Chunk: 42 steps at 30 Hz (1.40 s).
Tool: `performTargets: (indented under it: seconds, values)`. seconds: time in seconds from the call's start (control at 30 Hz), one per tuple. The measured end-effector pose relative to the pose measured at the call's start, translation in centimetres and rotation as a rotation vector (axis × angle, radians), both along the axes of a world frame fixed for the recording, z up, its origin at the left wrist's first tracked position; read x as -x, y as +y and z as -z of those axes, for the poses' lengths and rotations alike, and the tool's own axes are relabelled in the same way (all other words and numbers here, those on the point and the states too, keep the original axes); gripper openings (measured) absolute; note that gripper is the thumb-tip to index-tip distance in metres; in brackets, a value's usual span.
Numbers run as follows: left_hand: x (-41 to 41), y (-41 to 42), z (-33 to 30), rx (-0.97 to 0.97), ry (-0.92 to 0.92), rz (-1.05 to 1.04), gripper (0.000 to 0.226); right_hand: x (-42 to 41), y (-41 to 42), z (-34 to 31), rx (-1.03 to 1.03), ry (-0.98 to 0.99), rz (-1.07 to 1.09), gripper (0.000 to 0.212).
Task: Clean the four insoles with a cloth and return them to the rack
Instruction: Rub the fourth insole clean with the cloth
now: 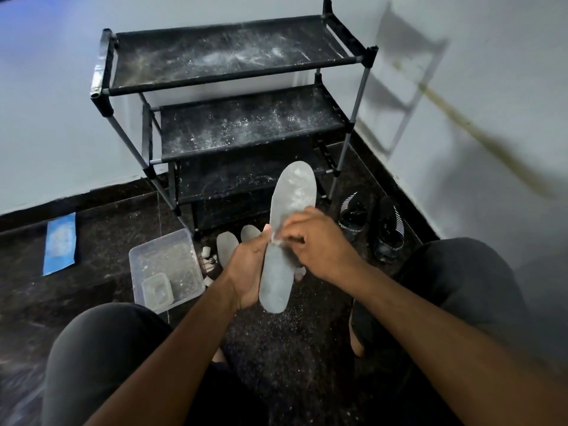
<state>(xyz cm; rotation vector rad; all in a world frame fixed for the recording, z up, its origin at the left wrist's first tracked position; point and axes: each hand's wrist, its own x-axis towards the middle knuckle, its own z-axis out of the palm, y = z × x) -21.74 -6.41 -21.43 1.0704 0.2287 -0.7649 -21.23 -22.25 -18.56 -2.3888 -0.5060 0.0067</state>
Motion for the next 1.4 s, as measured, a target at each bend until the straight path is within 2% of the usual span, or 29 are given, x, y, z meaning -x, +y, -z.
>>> performTargets:
  seconds: [0.07,0.1,0.2,0.3,0.37,0.5,0.57,0.6,0.67,0.7,0.8,0.9,0.97,1.03,1.13,1.2,1.27,1.33,1.4]
  values:
    - [0.0,-0.1,-0.2,0.002,0.007,-0.037,0.056,0.6,0.2,-0.3,-0.046,0.158,-0.166,0.012]
    - [-0.1,-0.1,-0.3,0.006,0.011,-0.047,0.056,0.5,-0.1,-0.6,-0.098,0.175,-0.178,0.012]
    - [-0.2,0.1,-0.6,0.021,0.031,-0.030,0.063,-1.2,-1.2,-0.7,-0.196,0.006,0.067,0.016]
    - [0.0,0.0,-0.4,-0.024,0.032,-0.005,0.064,-1.9,-1.4,0.1,-0.094,-0.141,0.255,0.016]
    - [0.1,-0.1,-0.3,-0.014,0.021,-0.005,0.061,-1.5,-0.7,0.7,-0.047,-0.118,0.183,0.014]
    - [0.0,-0.3,-1.0,-0.004,0.031,-0.035,0.057,-0.2,-0.2,-0.5,-0.124,0.113,-0.101,0.010]
    - [0.0,-0.1,-1.3,0.022,0.039,-0.046,0.059,-0.8,-1.1,-1.4,-0.218,0.125,0.001,0.015]
    - [0.1,0.0,-1.3,0.026,0.043,-0.052,0.061,-1.4,-1.8,-1.4,-0.209,0.056,0.112,0.017]
    - [0.2,0.0,-1.3,0.003,0.042,-0.047,0.061,-2.2,-2.7,-1.0,-0.048,-0.137,0.274,0.016]
    - [0.3,0.0,-1.3,-0.006,0.031,-0.040,0.060,-2.1,-2.7,-0.7,0.046,-0.169,0.272,0.014]
    - [0.3,-0.2,-1.5,-0.010,0.000,-0.063,0.055,-0.8,-1.1,0.6,0.174,-0.021,0.046,0.011]
    - [-0.1,-0.2,-1.0,-0.097,-0.014,-0.108,0.060,0.0,-0.1,0.3,0.014,0.160,-0.117,0.007]
    - [-0.2,-0.1,-1.0,-0.102,0.031,-0.105,0.065,-0.7,-0.7,-0.4,-0.135,0.150,-0.034,0.011]
    - [-0.4,0.0,-0.8,-0.098,0.058,-0.099,0.073,-1.8,-1.8,-0.6,-0.204,0.033,0.145,0.012]
    - [-0.4,0.1,-0.4,-0.109,0.059,-0.098,0.075,-2.7,-2.7,0.3,-0.043,-0.112,0.291,0.011]
    - [-0.3,-0.1,-0.3,-0.097,0.056,-0.071,0.073,-2.3,-2.1,1.1,0.097,-0.091,0.217,0.014]
    - [-0.1,-0.3,-0.5,-0.083,0.048,-0.060,0.066,-1.5,-1.1,1.4,0.121,-0.030,0.062,0.014]
    - [0.0,-0.4,-0.7,-0.075,0.046,-0.073,0.061,-1.1,-0.6,0.8,0.008,0.045,-0.042,0.011]
    - [-0.1,-0.3,-0.5,-0.047,0.035,-0.082,0.060,-1.7,-1.0,-0.1,-0.112,0.057,0.026,0.011]
